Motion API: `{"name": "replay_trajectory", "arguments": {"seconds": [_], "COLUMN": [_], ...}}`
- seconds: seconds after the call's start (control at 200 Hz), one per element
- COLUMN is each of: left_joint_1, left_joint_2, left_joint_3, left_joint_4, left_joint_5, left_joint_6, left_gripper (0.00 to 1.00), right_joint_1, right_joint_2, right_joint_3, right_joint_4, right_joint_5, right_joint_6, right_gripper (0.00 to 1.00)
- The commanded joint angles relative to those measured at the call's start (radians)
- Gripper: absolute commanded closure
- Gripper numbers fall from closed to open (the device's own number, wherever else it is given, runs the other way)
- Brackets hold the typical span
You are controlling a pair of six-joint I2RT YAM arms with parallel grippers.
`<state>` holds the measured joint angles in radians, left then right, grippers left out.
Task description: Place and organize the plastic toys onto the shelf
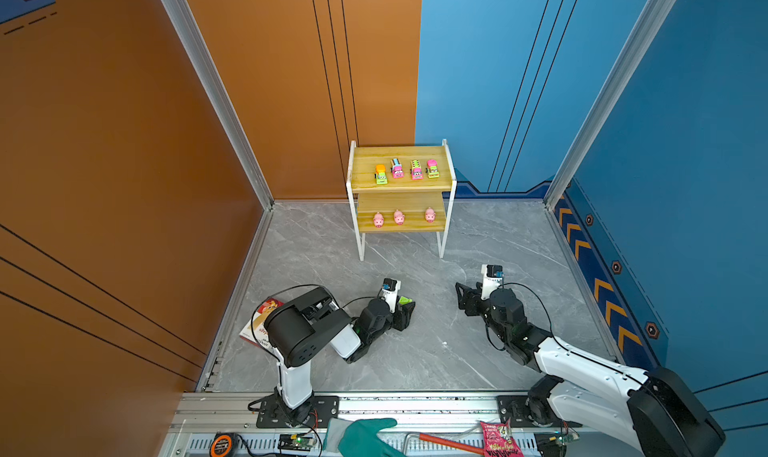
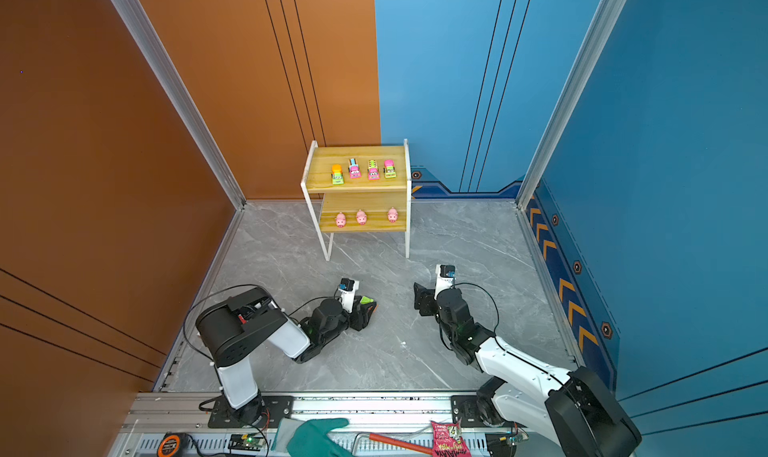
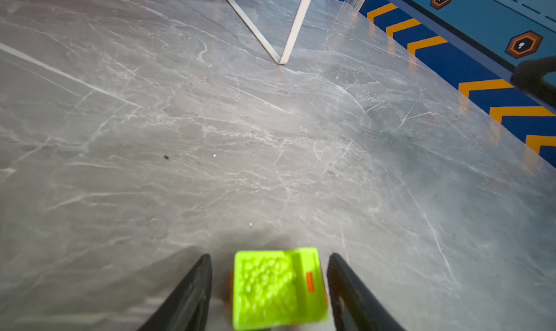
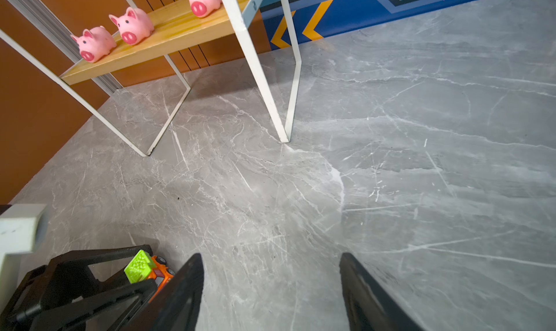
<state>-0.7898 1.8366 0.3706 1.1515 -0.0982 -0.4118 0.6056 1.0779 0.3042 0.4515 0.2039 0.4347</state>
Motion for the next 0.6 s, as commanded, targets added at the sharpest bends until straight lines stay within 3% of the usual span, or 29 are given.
{"name": "replay_trajectory", "arguments": {"seconds": [0.0,0.13,0.275,0.596], "left_joint_1": [0.020,0.033,0.034,0.097], "left_joint_2": [-0.055,-0.154,-0.329,-0.772], "left_joint_3": [-0.033,-0.058,-0.040,0.073], "left_joint_4": [0.039,0.020,-0.142,-0.773], "left_joint_5": [-0.006,-0.006,0.009,-0.060], "left_joint_6": [0.019,0.009,0.016,-0.018], "left_gripper": [0.32,0.21,0.08,0.00], "right_joint_1": [0.029,0.058,0.086,0.089], "right_joint_2": [0.035,0.079,0.140,0.414], "right_joint_3": [0.004,0.009,0.023,0.070], "right_joint_4": [0.066,0.127,0.193,0.445], "right_joint_5": [0.019,-0.053,-0.110,-0.393], "right_joint_6": [-0.075,-0.172,-0.282,-0.393], "right_gripper": [0.27,0.22,0.16,0.18]}}
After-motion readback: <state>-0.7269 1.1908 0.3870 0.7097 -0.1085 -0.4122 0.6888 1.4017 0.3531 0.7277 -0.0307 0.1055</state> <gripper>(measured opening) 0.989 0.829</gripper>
